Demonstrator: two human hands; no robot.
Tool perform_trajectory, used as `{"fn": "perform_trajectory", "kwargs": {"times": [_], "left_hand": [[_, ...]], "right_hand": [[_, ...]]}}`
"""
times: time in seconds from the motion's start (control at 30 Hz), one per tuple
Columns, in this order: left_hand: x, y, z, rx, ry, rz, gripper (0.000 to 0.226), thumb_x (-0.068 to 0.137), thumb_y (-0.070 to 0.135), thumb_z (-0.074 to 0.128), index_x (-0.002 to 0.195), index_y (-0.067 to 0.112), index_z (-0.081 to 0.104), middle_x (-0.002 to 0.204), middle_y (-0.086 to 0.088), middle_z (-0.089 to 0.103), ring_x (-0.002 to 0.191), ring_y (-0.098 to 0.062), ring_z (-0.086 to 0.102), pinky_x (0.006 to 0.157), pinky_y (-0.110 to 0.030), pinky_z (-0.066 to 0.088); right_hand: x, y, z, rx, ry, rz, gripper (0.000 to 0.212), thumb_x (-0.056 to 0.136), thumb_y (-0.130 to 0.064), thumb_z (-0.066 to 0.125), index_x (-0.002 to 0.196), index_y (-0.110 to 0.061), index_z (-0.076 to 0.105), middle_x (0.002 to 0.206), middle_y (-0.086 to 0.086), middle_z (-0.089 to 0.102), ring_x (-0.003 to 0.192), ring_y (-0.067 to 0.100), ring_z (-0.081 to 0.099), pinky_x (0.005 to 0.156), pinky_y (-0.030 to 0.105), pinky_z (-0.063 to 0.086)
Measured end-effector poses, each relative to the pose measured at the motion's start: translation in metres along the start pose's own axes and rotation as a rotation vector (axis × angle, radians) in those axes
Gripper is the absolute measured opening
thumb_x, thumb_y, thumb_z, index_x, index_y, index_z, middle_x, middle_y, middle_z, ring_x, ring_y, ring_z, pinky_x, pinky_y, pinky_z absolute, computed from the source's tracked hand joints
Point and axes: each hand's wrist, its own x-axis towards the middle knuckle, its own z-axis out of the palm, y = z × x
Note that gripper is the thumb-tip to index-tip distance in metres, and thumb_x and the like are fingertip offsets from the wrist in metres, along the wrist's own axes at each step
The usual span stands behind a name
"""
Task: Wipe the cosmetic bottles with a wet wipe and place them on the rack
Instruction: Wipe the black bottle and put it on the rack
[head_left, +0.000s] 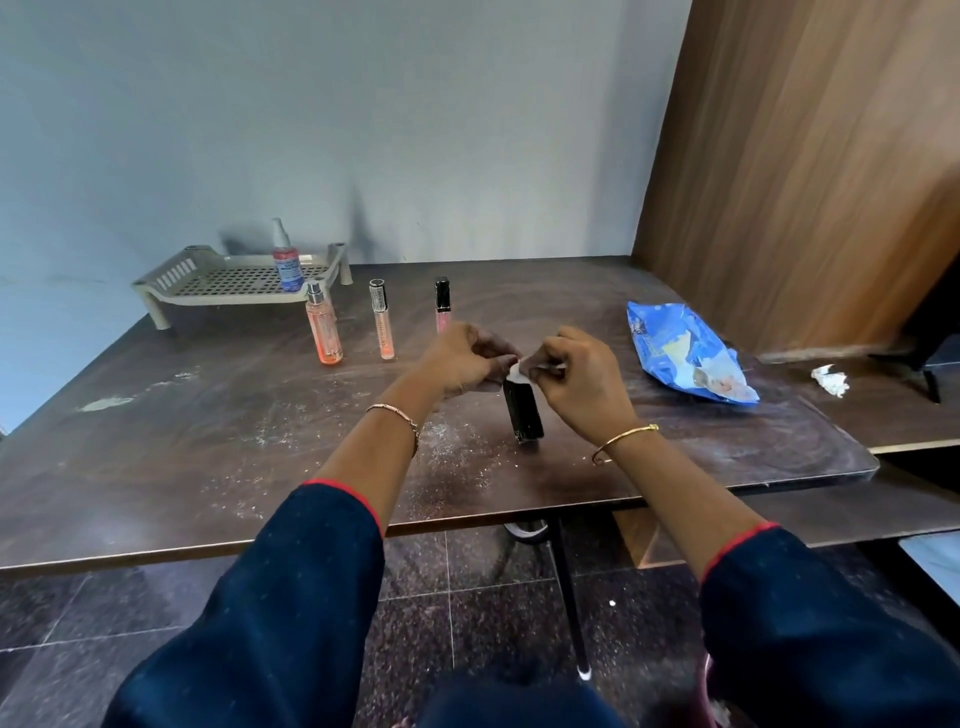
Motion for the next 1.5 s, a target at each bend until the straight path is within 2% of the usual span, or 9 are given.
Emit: {"fn": "perform_trajectory", "kwargs": {"times": [0.2,0.37,0.6,0.73,0.9,1.1,1.2,1.37,1.5], "left_hand": [[0.002,0.003,-0.002,-0.066,0.007,0.038,0.022,0.086,-0.003,0.062,0.107,-0.01,0.063,0.076,-0.009,0.063,0.07,-0.015,0.061,0.071,-0.026,0.056],[0.001,0.003,-0.004,-0.096,0.014,0.049,0.021,0.086,-0.002,0.062,0.106,-0.009,0.063,0.076,-0.007,0.062,0.069,-0.011,0.061,0.067,-0.021,0.057],[-0.004,0.012,-0.003,0.037,0.018,0.109,0.02,0.082,0.001,0.069,0.1,-0.007,0.067,0.066,-0.007,0.06,0.054,-0.006,0.054,0.056,-0.017,0.051],[-0.006,0.012,-0.003,0.043,0.008,0.101,0.021,0.083,-0.001,0.067,0.102,-0.009,0.066,0.071,-0.008,0.063,0.061,-0.007,0.061,0.068,-0.022,0.057],[-0.004,0.018,0.0,0.161,0.029,0.168,0.017,0.082,0.003,0.07,0.097,-0.004,0.069,0.081,-0.015,0.07,0.075,-0.02,0.067,0.076,-0.03,0.058],[0.004,0.028,0.013,0.375,0.05,0.248,0.009,0.075,0.013,0.079,0.081,0.009,0.074,0.078,-0.011,0.074,0.067,-0.012,0.069,0.071,-0.025,0.058],[0.008,0.029,0.019,0.414,0.063,0.263,0.012,0.073,0.017,0.08,0.081,0.01,0.074,0.077,-0.007,0.074,0.061,-0.004,0.064,0.066,-0.016,0.054],[0.011,0.031,0.026,0.338,0.01,0.195,0.017,0.073,0.02,0.081,0.081,0.007,0.073,0.062,0.0,0.064,0.066,-0.018,0.063,0.074,-0.039,0.06],[0.013,0.032,0.025,0.335,0.003,0.191,0.015,0.076,0.014,0.078,0.083,0.003,0.072,0.059,0.001,0.062,0.066,-0.02,0.064,0.074,-0.045,0.059]], "right_hand": [[-0.007,-0.003,-0.008,-0.08,-0.14,-0.063,0.015,0.075,0.0,0.068,0.085,-0.01,0.072,0.084,0.007,0.064,0.077,0.023,0.059,0.067,0.027,0.043],[-0.034,-0.005,-0.01,-0.138,-0.33,-0.142,0.016,0.075,-0.001,0.064,0.086,-0.009,0.071,0.092,0.006,0.065,0.08,0.027,0.061,0.069,0.034,0.048],[-0.005,-0.018,-0.014,-0.161,-0.094,-0.211,0.011,0.081,-0.003,0.064,0.089,-0.005,0.071,0.091,0.012,0.064,0.075,0.033,0.06,0.061,0.04,0.05],[-0.026,-0.015,-0.011,-0.226,-0.133,-0.29,0.013,0.083,-0.007,0.063,0.094,-0.007,0.07,0.094,0.013,0.063,0.073,0.033,0.06,0.056,0.038,0.05],[-0.054,-0.006,-0.014,-0.377,-0.377,-0.327,0.017,0.082,-0.008,0.065,0.099,-0.01,0.067,0.101,0.01,0.06,0.08,0.032,0.059,0.059,0.038,0.05],[-0.036,-0.008,-0.028,-0.355,-0.131,-0.287,0.024,0.089,-0.017,0.05,0.102,-0.007,0.067,0.105,0.015,0.061,0.08,0.035,0.06,0.055,0.043,0.051],[-0.043,-0.008,-0.027,-0.356,-0.175,-0.3,0.023,0.088,-0.014,0.049,0.1,-0.005,0.067,0.103,0.017,0.061,0.079,0.037,0.059,0.055,0.046,0.051],[-0.057,0.003,-0.024,-0.461,-0.466,-0.312,0.024,0.088,-0.01,0.052,0.11,-0.012,0.063,0.108,0.012,0.053,0.092,0.032,0.055,0.068,0.046,0.05],[-0.035,0.001,-0.036,-0.421,-0.236,-0.318,0.015,0.082,-0.007,0.058,0.092,-0.011,0.068,0.09,0.013,0.058,0.071,0.034,0.057,0.048,0.038,0.044]]}}
